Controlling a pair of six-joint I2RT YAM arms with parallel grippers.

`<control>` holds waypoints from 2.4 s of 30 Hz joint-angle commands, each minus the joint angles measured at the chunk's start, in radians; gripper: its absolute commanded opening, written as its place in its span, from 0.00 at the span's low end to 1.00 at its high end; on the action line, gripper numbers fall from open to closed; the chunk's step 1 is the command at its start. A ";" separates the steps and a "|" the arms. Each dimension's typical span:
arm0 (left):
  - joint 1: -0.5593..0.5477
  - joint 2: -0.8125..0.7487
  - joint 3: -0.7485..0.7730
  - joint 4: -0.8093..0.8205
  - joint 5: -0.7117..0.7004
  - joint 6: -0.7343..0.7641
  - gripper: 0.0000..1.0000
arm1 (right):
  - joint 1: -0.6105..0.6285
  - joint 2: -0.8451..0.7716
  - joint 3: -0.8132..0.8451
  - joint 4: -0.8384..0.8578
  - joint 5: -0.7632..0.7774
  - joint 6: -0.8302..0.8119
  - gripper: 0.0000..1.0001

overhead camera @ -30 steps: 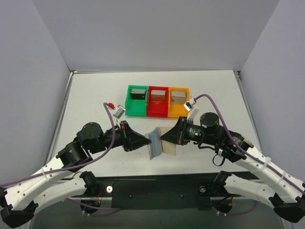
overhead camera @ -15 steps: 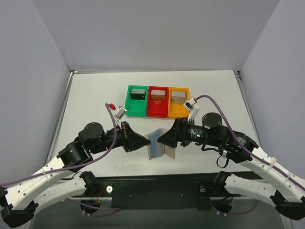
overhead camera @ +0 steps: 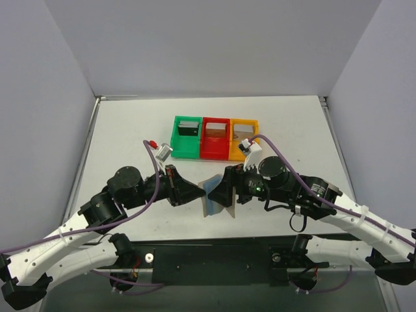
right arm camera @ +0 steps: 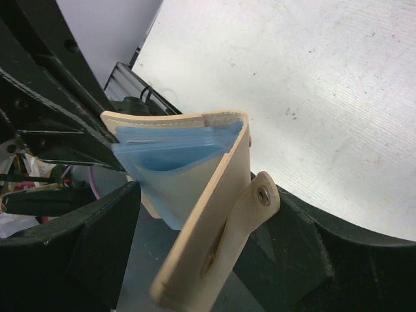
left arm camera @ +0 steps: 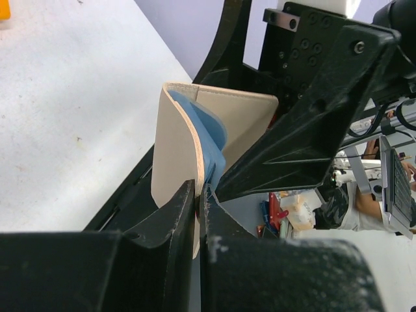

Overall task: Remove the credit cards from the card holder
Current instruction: Place the card holder at the center of the board.

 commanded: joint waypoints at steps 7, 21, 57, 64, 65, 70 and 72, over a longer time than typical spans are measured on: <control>-0.002 -0.038 0.027 0.131 0.043 -0.018 0.00 | 0.022 0.003 0.040 -0.031 0.111 -0.026 0.65; -0.002 -0.068 0.015 0.157 0.061 -0.022 0.00 | 0.022 -0.105 0.021 -0.049 0.177 -0.012 0.64; -0.002 0.019 0.101 0.026 -0.077 -0.024 0.00 | 0.332 0.130 0.273 -0.206 0.587 -0.139 0.46; -0.002 0.008 0.079 0.077 -0.045 -0.045 0.00 | 0.314 0.144 0.270 -0.215 0.576 -0.139 0.41; -0.004 0.010 0.076 0.078 -0.043 -0.047 0.00 | 0.314 0.145 0.267 -0.215 0.573 -0.136 0.41; -0.004 0.014 0.070 0.106 -0.016 -0.059 0.00 | 0.303 0.154 0.264 -0.213 0.562 -0.135 0.40; -0.002 0.013 0.070 0.106 -0.014 -0.059 0.00 | 0.295 0.151 0.258 -0.215 0.555 -0.130 0.37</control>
